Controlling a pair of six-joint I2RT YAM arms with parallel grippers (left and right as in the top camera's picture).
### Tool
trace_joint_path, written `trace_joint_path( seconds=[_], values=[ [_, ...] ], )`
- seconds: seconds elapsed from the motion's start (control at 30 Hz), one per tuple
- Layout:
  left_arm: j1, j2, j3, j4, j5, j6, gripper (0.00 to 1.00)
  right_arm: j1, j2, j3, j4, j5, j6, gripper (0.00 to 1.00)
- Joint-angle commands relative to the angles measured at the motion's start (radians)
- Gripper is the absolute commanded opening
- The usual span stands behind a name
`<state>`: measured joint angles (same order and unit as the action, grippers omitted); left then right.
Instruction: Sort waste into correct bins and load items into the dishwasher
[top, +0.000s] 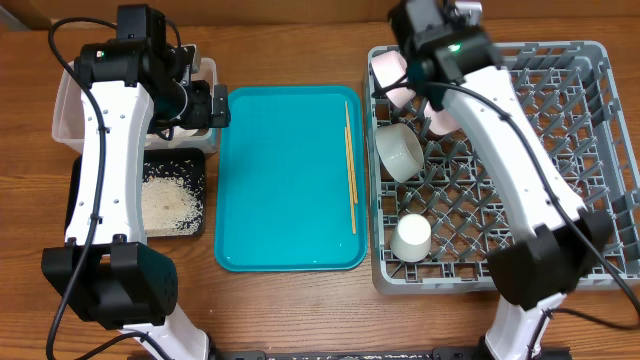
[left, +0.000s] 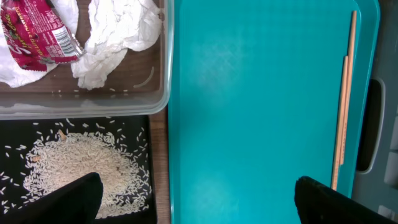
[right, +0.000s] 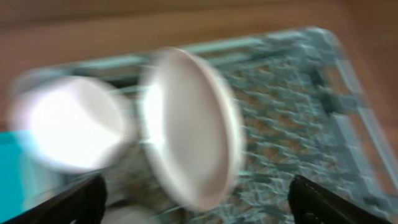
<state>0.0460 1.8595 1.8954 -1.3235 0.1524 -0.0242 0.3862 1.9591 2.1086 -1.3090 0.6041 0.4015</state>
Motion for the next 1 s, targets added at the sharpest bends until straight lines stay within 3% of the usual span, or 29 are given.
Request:
trace_joint_path(
  seconds=[0.0, 0.13, 0.4, 0.97],
  values=[
    [-0.001, 0.005, 0.018, 0.000, -0.004, -0.009, 1.00, 0.057, -0.069, 0.056, 0.022, -0.319, -0.120, 0.91],
    [-0.001, 0.005, 0.018, 0.000, -0.004, -0.009, 1.00, 0.142, -0.017, 0.050, 0.028, -0.431, -0.115, 0.87],
    [-0.001, 0.005, 0.018, 0.000, -0.004, -0.009, 1.00, 0.280, 0.195, 0.038, 0.020, -0.422, -0.024, 0.83],
    [-0.001, 0.005, 0.018, 0.000, -0.004, -0.009, 1.00, 0.250, 0.461, 0.031, 0.019, -0.396, 0.045, 0.80]
  ],
)
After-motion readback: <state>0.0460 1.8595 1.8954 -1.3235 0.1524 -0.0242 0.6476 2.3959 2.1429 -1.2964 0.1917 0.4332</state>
